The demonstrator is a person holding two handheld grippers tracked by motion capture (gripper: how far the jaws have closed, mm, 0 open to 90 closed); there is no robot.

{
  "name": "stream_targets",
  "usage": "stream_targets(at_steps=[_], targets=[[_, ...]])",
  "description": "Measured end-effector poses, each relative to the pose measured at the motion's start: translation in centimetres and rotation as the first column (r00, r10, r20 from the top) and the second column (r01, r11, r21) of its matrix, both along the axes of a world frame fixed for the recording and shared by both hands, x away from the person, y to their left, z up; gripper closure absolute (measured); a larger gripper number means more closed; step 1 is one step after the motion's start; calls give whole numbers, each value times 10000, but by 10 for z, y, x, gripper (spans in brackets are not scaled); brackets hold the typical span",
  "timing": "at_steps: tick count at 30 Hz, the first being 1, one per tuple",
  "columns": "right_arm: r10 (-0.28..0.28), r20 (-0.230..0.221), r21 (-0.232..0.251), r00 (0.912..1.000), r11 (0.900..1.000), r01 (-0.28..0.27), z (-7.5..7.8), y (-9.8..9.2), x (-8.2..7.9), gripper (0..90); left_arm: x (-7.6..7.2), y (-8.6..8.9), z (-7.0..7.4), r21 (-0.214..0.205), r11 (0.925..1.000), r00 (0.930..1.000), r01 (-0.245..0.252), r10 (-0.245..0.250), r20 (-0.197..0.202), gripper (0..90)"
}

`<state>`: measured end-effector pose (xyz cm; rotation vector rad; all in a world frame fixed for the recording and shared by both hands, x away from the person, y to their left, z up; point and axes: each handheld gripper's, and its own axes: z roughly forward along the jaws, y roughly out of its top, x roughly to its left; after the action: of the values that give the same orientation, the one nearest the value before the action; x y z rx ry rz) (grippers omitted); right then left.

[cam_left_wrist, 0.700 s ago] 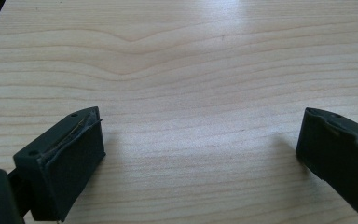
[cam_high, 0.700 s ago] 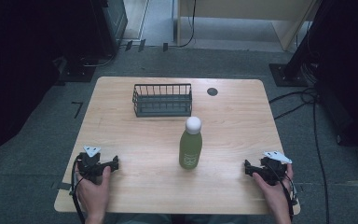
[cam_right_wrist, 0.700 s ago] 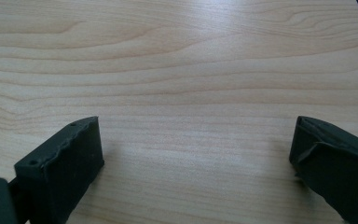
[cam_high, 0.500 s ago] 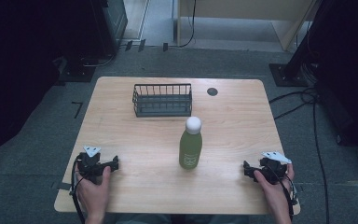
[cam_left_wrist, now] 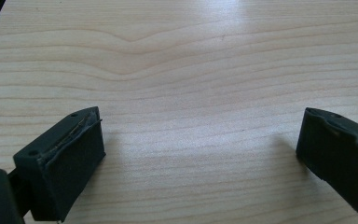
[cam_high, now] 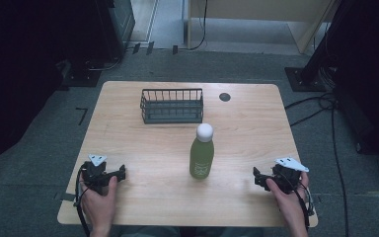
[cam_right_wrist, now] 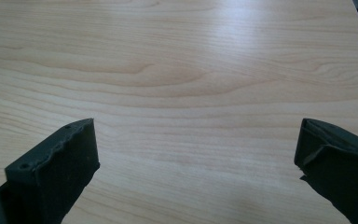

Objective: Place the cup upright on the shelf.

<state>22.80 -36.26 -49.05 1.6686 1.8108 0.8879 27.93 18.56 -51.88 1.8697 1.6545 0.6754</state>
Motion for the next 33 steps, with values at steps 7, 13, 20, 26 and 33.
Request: stream_targets(at_steps=[7, 13, 20, 26, 33], targets=[[255, 149, 38, 9996, 9997, -255, 8, 12, 3, 0, 0, 0, 0, -2, 10000, 10000, 5, -5, 1, 11], [435, 294, 185, 9986, 9989, -441, 13, 20, 4, 0, 0, 0, 0, -3, 10000, 10000, 4, -4, 1, 11], [738, 410, 281, 9964, 9968, -750, 20, 31, 2, 0, 0, 0, 0, -4, 10000, 10000, 5, -5, -2, 11], [963, 438, 407, 9944, 9943, -981, 23, 39, 2, 0, 0, 0, 0, -3, 10000, 10000, 2, -2, 1, 11], [1251, 544, 495, 9906, 9906, -1279, 27, 50, 2, 0, 0, 0, 0, -3, 10000, 10000, 3, -3, 1, 11]])
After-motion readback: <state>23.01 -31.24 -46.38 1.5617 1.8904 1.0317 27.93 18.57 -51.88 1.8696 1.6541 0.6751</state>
